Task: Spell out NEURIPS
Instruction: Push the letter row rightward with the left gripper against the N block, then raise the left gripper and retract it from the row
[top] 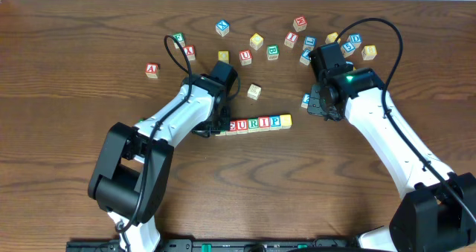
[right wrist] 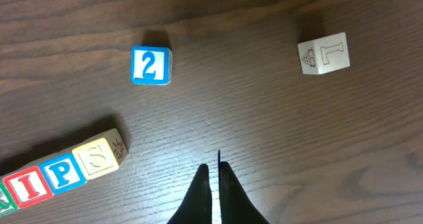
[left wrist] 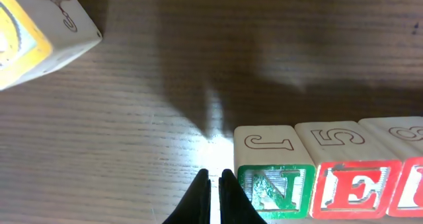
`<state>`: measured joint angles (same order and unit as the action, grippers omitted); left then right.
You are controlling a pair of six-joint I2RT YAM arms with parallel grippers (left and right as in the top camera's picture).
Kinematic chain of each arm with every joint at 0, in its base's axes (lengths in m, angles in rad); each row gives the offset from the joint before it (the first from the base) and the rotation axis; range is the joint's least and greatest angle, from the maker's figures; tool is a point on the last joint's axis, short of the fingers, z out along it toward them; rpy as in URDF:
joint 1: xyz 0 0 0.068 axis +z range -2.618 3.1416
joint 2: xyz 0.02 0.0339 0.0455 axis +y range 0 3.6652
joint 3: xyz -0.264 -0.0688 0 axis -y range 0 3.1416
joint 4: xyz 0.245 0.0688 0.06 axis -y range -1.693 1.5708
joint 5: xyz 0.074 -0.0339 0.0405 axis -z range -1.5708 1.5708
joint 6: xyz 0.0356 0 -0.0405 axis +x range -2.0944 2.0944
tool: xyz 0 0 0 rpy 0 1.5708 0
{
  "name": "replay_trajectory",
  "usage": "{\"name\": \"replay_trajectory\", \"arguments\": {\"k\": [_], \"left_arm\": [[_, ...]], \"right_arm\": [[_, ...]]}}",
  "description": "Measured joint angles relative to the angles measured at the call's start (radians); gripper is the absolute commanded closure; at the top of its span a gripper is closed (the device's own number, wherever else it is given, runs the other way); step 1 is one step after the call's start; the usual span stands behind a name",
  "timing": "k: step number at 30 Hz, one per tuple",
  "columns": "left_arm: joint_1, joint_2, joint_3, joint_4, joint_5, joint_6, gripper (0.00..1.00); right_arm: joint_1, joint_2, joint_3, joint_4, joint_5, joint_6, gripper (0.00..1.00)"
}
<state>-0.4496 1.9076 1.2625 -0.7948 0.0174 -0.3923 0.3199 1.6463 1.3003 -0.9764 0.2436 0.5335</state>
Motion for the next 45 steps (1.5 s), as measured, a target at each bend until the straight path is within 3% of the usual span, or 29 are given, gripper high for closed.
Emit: {"name": "replay_trajectory", "arguments": {"k": [22,28,34,38,40,45], "left_arm": [[0.115,-0.003,0.000,0.014,0.000,0.020,0.93],[0.115,-0.082,0.000,0.014,-0.029,0.031,0.92],[0.116,-0.275,0.003,0.022,-0.101,0.051,0.66],[0.126,-0.411,0.011,0.036,-0.122,0.065,0.37],[0.135,-0.459,0.014,0.037,-0.128,0.064,0.26],[0.153,-0.520,0.014,0.036,-0.133,0.061,0.14]], "right_arm": [[0.000,0.000,0.000,-0.002,0.008,0.000,0.99],[0.000,0.000,0.000,0.011,0.034,-0.003,0.97],[0.000,0.000,0.000,0.061,0.045,-0.025,0.86],[0.000,0.000,0.000,0.092,0.045,-0.028,0.67],[0.000,0.000,0.002,0.104,0.047,-0.040,0.44],[0.000,-0.006,0.042,0.106,0.050,-0.094,0.01]]}}
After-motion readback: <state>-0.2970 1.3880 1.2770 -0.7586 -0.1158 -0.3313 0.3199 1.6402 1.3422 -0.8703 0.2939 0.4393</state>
